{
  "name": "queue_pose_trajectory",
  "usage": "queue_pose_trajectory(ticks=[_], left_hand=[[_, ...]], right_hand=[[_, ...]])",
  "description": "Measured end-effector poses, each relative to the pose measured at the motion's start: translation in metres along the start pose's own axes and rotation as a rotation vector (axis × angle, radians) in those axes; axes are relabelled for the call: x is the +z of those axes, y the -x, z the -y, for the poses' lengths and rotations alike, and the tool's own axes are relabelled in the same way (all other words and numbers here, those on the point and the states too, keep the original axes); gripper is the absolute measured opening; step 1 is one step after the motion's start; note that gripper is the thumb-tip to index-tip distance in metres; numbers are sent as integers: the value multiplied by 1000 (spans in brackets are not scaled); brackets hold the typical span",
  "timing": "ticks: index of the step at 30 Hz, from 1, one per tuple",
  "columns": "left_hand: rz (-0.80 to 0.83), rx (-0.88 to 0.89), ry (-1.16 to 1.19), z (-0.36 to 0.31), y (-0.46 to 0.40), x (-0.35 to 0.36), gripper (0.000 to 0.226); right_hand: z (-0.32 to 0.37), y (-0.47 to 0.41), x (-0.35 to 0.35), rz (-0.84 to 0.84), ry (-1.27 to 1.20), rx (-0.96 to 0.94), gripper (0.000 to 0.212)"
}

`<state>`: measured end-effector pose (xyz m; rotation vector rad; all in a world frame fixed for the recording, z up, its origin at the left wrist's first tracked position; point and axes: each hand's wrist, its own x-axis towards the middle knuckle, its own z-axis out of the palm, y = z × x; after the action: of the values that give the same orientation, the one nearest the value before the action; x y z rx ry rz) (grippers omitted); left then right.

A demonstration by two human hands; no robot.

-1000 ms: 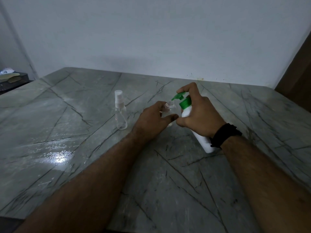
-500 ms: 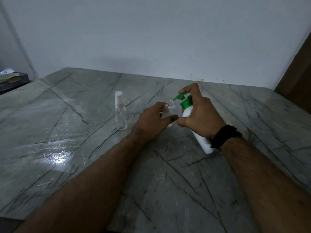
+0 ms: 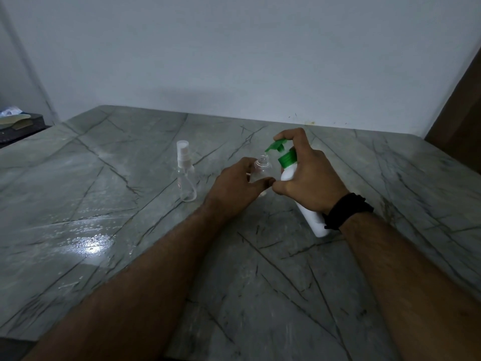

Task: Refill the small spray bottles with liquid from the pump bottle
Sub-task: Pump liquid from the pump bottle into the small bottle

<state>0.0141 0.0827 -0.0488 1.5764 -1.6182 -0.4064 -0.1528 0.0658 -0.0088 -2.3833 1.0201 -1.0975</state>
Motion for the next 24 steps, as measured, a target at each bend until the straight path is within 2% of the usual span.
queue_pose_trajectory(ticks=[19, 24], left_hand=[[9, -8, -9, 0, -1, -1, 60], [2, 2, -3, -1, 1, -2, 59]], right_hand=[[-1, -1, 0, 11, -23, -4, 71], [-1, 0, 0, -3, 0, -12, 78]])
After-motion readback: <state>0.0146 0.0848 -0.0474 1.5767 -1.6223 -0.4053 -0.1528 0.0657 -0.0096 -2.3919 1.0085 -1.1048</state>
